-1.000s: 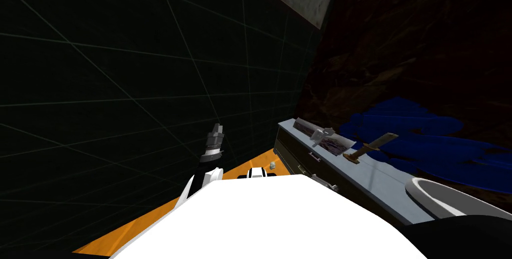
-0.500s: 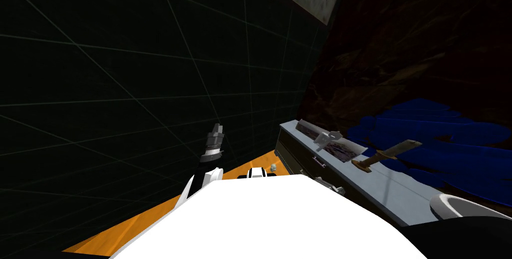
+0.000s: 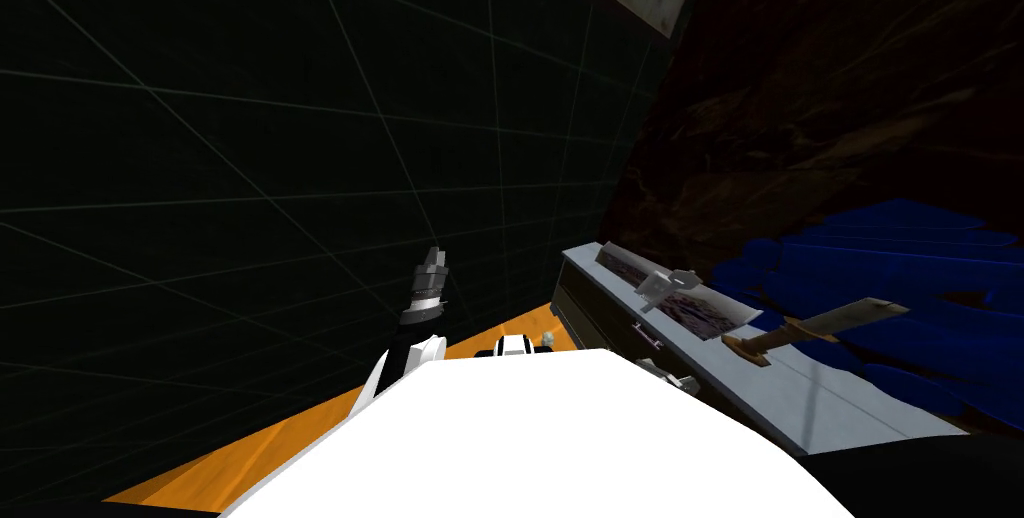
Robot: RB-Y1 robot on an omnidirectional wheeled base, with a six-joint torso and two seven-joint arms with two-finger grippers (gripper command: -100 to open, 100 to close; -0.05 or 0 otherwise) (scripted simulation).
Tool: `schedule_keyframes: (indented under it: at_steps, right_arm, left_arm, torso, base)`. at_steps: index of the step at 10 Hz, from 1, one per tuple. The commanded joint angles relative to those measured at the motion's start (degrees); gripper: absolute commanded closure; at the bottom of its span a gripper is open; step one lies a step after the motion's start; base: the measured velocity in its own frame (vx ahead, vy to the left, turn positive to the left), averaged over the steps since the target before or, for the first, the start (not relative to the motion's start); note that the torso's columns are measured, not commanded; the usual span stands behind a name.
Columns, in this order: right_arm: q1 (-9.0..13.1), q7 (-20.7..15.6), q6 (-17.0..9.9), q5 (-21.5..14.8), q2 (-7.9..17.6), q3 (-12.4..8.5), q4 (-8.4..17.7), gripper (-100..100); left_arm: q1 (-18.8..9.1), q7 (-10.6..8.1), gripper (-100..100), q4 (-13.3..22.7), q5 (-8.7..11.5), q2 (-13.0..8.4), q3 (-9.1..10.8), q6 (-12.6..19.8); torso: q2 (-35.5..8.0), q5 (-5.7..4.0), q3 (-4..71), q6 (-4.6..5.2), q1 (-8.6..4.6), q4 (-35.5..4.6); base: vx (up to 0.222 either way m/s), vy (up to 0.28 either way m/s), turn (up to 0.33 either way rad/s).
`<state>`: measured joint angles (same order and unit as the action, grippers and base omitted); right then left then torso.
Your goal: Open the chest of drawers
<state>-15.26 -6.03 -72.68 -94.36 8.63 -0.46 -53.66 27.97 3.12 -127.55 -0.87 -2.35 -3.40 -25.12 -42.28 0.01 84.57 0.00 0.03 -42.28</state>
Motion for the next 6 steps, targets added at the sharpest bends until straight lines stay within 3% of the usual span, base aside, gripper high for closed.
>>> schedule_keyframes:
  at_steps: [1,6]
  right_arm:
    - [1.0,-0.8,-4.0,-4.1,-0.7,-0.2,3.0,-100]
    - [2.7,-2.3,-11.4,-12.3,-3.5,-0.8,8.8,-100]
  left_arm:
    - [0.0,0.00,0,0.0,0.0,0.0,0.00,0.0]
    - [0.0,0.00,0,0.0,0.0,0.0,0.00,0.0]
  torso:
    - [0.0,0.00,0.0,0.01,-0.02,0.0]
    - [-0.1,0.00,0.0,0.01,-0.01,0.0]
  base:
    - [0.036,-0.031,0.052]
    - [0.040,-0.042,0.042]
